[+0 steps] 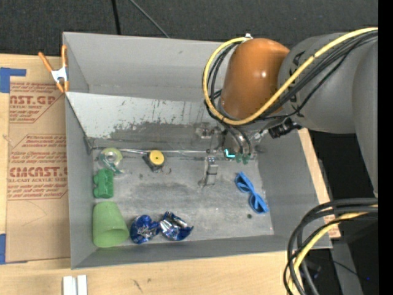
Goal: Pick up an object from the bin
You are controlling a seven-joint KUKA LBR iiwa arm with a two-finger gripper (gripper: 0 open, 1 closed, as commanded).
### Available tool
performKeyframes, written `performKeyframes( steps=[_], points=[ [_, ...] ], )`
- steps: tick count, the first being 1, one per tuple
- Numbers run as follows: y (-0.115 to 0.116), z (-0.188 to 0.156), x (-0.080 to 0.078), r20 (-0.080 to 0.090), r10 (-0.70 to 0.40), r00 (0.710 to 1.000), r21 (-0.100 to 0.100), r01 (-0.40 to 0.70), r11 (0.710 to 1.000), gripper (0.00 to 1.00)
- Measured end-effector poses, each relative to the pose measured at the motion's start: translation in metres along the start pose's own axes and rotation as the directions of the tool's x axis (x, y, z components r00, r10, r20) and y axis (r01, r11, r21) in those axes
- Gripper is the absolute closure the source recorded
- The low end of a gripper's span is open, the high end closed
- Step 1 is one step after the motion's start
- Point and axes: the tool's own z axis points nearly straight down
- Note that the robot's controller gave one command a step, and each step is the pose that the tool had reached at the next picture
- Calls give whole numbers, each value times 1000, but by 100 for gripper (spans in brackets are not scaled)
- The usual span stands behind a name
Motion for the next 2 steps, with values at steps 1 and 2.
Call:
performKeyframes(
  steps=[1,2],
  points=[
    [-44,104,-8,2,150,989,0,-150,989,0],
    [-120,101,15,5,249,968,2,-249,968,0]
  ],
)
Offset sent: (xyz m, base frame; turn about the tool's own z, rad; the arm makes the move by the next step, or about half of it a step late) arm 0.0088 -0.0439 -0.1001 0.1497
